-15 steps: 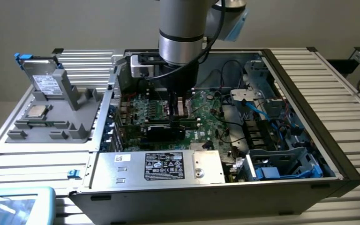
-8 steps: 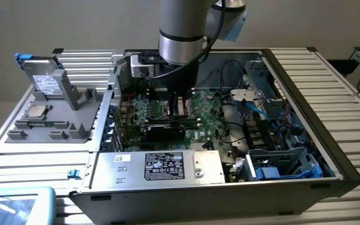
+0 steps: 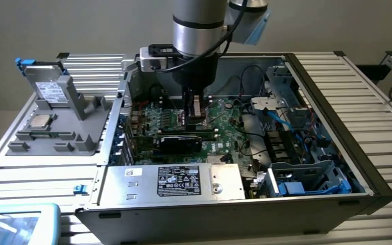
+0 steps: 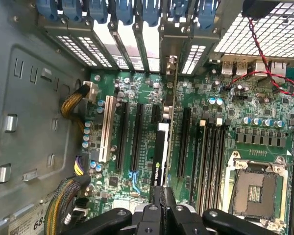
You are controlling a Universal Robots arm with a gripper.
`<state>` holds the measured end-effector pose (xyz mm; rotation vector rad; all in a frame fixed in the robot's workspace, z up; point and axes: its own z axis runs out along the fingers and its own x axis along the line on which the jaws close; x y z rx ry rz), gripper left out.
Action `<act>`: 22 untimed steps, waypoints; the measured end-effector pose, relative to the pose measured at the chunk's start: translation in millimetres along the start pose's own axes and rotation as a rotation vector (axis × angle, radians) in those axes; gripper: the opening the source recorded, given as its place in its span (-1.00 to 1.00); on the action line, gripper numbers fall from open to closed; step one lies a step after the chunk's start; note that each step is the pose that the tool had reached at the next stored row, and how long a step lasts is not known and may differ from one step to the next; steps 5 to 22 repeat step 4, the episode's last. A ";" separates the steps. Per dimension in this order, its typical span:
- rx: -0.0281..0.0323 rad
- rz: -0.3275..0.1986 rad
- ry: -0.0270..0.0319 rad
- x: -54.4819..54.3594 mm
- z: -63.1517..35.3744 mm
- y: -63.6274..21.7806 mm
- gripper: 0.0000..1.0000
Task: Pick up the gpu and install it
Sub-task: 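Press down on the gpu until it lock into place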
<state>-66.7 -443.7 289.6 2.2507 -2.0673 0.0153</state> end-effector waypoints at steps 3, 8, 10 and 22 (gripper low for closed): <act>0.0000 0.000 0.0001 0.0 -0.1 0.0 -0.76; -0.0001 0.000 0.0002 0.0 -0.1 0.0 -0.76; -0.0001 0.000 0.0002 0.0 -0.1 0.0 -0.76; -0.0001 0.000 0.0002 0.0 -0.1 0.0 -0.76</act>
